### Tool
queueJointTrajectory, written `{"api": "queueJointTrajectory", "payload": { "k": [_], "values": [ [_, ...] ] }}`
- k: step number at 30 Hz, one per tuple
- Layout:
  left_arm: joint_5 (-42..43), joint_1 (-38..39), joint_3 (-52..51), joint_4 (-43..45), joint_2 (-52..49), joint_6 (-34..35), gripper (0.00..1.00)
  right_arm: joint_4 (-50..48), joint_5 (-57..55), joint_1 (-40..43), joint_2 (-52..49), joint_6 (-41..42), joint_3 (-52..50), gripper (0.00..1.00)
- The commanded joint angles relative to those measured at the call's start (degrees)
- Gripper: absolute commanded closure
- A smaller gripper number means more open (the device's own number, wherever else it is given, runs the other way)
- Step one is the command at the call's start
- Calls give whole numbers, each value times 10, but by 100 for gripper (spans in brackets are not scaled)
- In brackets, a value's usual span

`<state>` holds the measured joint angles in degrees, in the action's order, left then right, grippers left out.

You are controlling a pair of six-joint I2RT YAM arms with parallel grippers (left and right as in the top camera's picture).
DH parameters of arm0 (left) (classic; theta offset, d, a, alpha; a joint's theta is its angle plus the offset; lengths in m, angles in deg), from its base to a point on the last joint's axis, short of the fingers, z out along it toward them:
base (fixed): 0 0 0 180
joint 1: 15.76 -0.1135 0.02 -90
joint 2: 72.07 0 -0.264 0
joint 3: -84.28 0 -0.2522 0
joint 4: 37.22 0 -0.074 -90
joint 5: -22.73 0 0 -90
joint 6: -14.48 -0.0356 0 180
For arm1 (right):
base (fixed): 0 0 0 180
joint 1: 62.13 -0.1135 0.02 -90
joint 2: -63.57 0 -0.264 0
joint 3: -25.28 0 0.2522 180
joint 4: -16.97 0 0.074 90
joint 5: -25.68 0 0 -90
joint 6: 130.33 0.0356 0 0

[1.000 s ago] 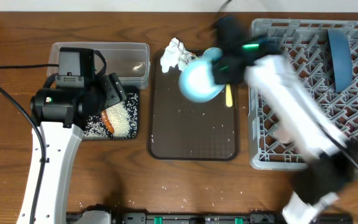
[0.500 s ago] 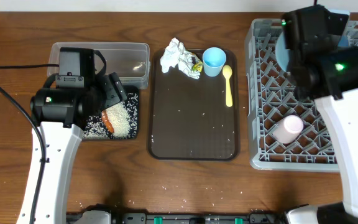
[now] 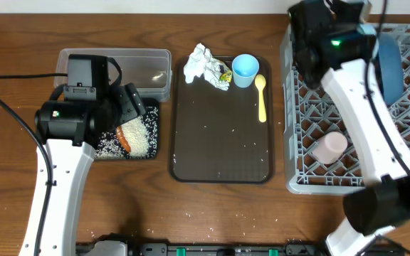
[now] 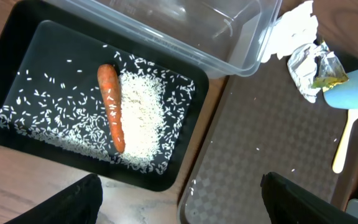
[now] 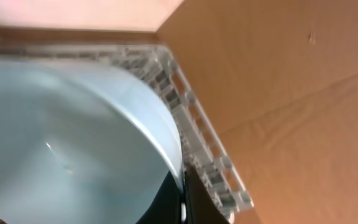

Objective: Sort waste into correct bins and load items into the dishwasher rack
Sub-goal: 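Carry the bowl right and stand it in the rack beside the blue plate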

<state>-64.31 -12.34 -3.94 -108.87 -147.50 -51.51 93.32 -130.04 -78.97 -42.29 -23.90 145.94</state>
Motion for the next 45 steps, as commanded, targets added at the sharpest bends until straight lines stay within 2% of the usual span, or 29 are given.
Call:
{"api": "queueJointTrajectory", "payload": {
  "k": [1,7,13,22,35,39,41,44,45],
  "values": [
    [-7,-2,-8,-1,-2,-1,16,-71,-83,3,-39,-130,0,99],
    [-7,-2,-8,-1,-2,-1,16,-213,-110,3,-106,-252,0,99],
    [-7,-2,-8,-1,-2,-1,16,-297,-136,3,-166,-320,0,99],
    [-7,-2,-8,-1,-2,-1,15,-303,-136,2,-225,-323,0,99],
    [-7,-2,-8,-1,-2,-1,15,-300,-129,-32,-243,-323,0,98],
    [-7,-2,-8,-1,-2,-1,15,-298,-129,-54,-243,-323,0,80],
    [-7,-2,-8,-1,-2,-1,15,-297,-129,-64,-243,-323,0,67],
    [-7,-2,-8,-2,-2,-1,15,-283,-129,-78,-243,-323,0,41],
    [-7,-2,-8,-2,-2,-1,15,-280,-129,-82,-243,-323,0,37]
  ]
}}
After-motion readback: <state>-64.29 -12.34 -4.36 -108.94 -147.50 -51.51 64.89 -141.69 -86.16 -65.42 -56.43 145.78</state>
